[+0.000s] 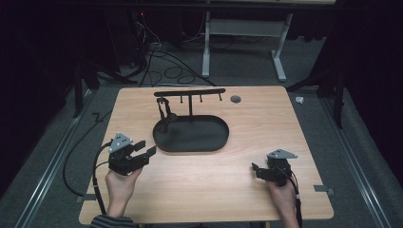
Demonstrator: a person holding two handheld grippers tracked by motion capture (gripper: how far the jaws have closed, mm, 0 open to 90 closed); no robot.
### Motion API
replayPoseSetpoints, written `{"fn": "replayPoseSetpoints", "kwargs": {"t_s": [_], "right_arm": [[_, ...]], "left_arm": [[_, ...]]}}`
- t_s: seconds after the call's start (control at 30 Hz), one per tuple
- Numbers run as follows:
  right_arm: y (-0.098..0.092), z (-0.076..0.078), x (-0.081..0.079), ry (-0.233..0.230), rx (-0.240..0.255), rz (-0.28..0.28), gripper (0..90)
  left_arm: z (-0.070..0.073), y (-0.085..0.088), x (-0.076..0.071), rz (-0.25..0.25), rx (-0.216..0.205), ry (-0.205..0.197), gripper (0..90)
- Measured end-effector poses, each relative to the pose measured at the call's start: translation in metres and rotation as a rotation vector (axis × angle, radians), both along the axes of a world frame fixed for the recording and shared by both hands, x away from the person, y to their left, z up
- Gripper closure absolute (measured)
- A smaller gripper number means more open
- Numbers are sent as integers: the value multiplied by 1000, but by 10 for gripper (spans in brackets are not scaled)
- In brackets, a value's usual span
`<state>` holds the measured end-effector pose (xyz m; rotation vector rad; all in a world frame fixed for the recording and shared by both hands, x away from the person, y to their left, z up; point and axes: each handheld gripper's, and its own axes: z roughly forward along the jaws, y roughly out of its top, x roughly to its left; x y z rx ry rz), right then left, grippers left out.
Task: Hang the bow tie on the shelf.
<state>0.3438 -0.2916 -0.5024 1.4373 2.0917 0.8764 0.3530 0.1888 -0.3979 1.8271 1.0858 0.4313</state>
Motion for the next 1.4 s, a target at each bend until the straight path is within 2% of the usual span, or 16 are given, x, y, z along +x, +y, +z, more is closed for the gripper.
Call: {"fn": "replayPoseSetpoints", "kwargs": {"t_s": [0.13,0.27,0.5,0.67,0.83,1.27,1.4], "right_arm": [[0,0,0,-1,-1,1,276],[0,0,0,-2,-1,1,276],[0,0,0,-1,-1,1,276],[0,0,0,-1,-1,1,276],[0,0,0,-2,-1,1,276],[0,0,0,-1,-1,1,276],[0,0,0,-2,-1,1,276]], "left_arm": [[-6,-2,4,-8,20,25,492],[-11,-2,5,-7,9,27,491],[-19,-6,4,-13,24,42,487],[-25,-9,3,-18,10,46,484],[-34,-14,4,-24,17,70,480],[-37,-14,4,-26,-15,86,457],[-41,-18,4,-38,8,93,453]]}}
